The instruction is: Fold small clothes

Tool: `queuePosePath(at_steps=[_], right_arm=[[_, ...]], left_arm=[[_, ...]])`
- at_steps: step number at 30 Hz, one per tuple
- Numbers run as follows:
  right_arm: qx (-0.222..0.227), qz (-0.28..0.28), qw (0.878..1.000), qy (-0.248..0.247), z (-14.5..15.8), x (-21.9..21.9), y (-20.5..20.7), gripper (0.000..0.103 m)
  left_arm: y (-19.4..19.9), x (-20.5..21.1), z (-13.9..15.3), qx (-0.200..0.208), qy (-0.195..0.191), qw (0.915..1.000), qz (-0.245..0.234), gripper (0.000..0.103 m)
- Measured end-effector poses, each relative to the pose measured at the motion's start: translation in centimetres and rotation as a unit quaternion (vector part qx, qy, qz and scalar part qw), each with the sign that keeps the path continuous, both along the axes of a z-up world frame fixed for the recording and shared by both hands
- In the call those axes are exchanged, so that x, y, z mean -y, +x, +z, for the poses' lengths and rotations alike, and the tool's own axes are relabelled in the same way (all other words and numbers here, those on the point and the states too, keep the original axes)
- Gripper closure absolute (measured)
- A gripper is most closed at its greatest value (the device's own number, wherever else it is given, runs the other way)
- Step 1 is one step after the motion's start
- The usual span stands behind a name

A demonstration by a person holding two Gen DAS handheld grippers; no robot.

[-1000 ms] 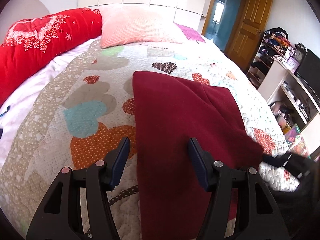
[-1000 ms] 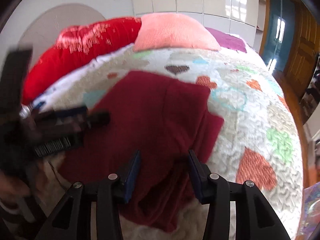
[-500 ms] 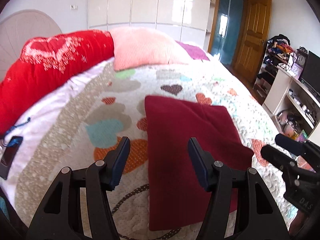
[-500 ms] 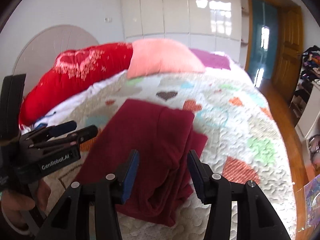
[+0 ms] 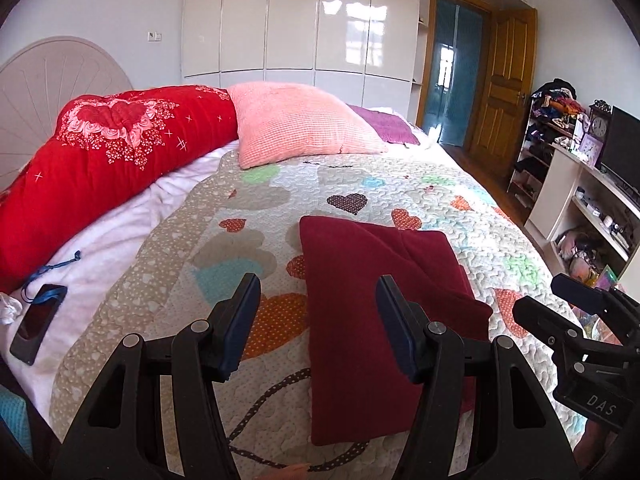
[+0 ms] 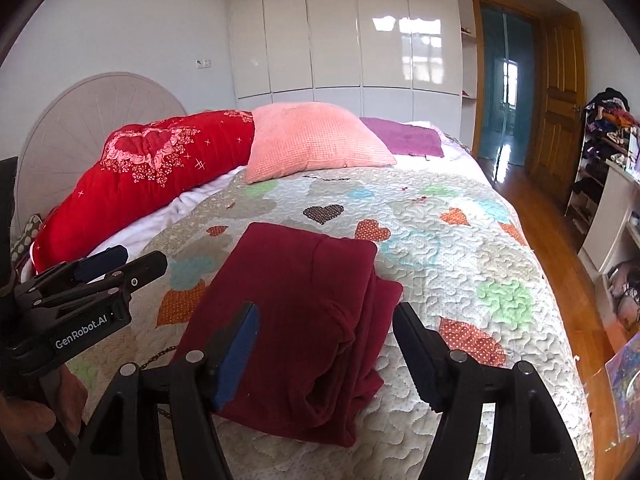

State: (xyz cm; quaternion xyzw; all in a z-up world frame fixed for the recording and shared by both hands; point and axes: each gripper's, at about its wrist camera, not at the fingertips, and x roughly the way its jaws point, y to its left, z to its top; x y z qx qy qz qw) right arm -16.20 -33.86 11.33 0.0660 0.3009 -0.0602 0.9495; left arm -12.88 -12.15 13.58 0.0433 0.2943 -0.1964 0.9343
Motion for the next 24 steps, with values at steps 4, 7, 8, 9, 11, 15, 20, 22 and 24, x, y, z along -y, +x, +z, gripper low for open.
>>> queuePosePath(at_steps=[4, 7, 8, 9, 11, 15, 20, 22, 24], right_arm=[[-0.009, -0.005, 1.000, 0.001, -0.2, 0.0, 0.4, 0.036], [-0.014, -0.007, 1.000, 0.003, -0.5, 0.1, 0.6, 0.036], [-0.016, -0.007, 1.000, 0.005, -0.6, 0.1, 0.7, 0.036], [-0.017, -0.007, 1.000, 0.006, -0.6, 0.1, 0.8, 0.036], [-0.020, -0.008, 1.000, 0.008, -0.8, 0.2, 0.9, 0.036], [-0.022, -0.009, 1.000, 0.013, -0.9, 0.3, 1.0, 0.035], [-0.022, -0.011, 1.000, 0.013, -0.9, 0.3, 1.2, 0.034], [-0.023, -0.011, 1.000, 0.010, -0.9, 0.3, 1.3, 0.034], [-0.023, -0.011, 1.000, 0.008, -0.9, 0.2, 1.3, 0.033]], left_arm=[[-0.1, -0.1, 0.0, -0.001, -0.002, 1.0000, 0.001, 0.043], [-0.2, 0.1, 0.0, -0.001, 0.000, 1.0000, -0.001, 0.043], [-0.2, 0.2, -0.1, -0.002, 0.002, 1.0000, -0.002, 0.043], [-0.2, 0.3, -0.1, -0.003, 0.004, 1.0000, -0.002, 0.043], [-0.1, 0.4, -0.2, -0.005, 0.006, 1.0000, -0.004, 0.043], [-0.1, 0.5, -0.3, -0.006, 0.007, 0.9999, -0.005, 0.043], [-0.2, 0.7, -0.4, -0.003, 0.012, 0.9999, -0.005, 0.043], [-0.1, 0.7, -0.5, -0.004, 0.010, 0.9999, -0.005, 0.043], [-0.1, 0.7, -0.5, -0.006, 0.011, 0.9999, -0.006, 0.043]])
